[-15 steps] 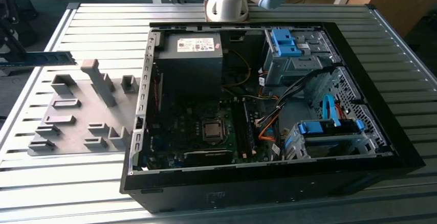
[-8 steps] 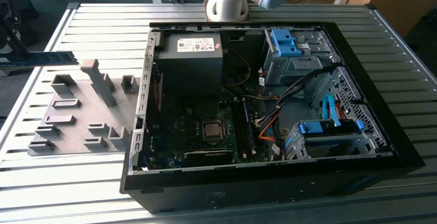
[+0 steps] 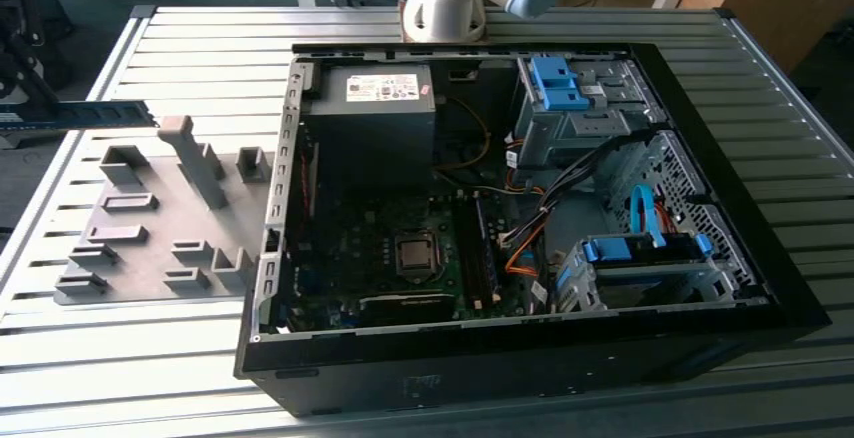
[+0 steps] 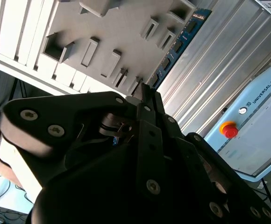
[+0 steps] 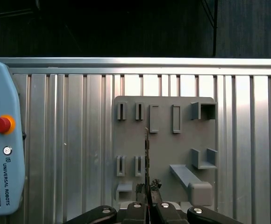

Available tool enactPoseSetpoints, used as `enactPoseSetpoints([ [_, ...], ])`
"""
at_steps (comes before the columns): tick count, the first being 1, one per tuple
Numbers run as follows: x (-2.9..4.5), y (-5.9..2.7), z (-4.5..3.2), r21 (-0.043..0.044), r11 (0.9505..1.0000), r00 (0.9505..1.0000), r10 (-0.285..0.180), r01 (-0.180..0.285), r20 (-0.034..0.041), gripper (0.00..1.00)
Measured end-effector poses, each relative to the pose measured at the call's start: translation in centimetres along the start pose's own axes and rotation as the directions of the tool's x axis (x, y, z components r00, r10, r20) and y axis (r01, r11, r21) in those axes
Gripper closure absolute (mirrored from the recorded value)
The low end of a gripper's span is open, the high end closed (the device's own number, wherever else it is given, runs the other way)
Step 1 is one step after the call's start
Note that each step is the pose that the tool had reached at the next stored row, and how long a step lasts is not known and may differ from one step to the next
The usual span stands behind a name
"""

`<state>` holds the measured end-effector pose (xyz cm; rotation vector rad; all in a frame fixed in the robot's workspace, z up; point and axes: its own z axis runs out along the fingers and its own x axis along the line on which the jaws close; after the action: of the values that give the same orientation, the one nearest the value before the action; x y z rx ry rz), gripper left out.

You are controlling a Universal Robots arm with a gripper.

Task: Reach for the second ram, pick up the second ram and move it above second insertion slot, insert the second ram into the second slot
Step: 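Pick up the second ram and move it above second insertion slot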

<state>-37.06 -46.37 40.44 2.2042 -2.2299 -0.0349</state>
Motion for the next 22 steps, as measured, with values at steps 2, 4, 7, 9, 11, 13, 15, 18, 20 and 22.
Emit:
enactPoseSetpoints([
  [2,0.00,-0.05,0.00,0.0000,1.0000,1.0000,0.000,0.000,0.0000,0.86],
  [4,0.00,-0.13,-0.01,0.0000,1.0000,1.0000,0.000,0.000,0.0000,0.86],
  [7,0.00,-0.27,-0.01,0.0000,1.0000,1.0000,0.000,0.000,0.0000,0.86],
  [9,0.00,-0.38,-0.01,0.0000,1.0000,1.0000,0.000,0.000,0.0000,0.86],
  [11,0.00,-0.49,-0.01,0.0000,1.0000,1.0000,0.000,0.000,0.0000,0.86],
  [13,-0.01,-0.59,-0.01,0.0000,1.0000,1.0000,0.000,0.000,0.0000,0.86],
  [15,-0.01,-0.64,-0.01,0.0000,1.0000,1.0000,0.000,0.000,0.0001,0.86],
  [18,-0.01,-0.74,-0.02,0.0000,1.0000,1.0000,0.000,0.000,0.0000,0.86],
  [20,-0.01,-0.82,-0.02,0.0000,1.0000,1.0000,0.000,0.000,0.0000,0.86],
  [22,-0.01,-0.86,-0.01,0.0000,1.0000,1.0000,0.000,0.000,0.0000,0.86],
])
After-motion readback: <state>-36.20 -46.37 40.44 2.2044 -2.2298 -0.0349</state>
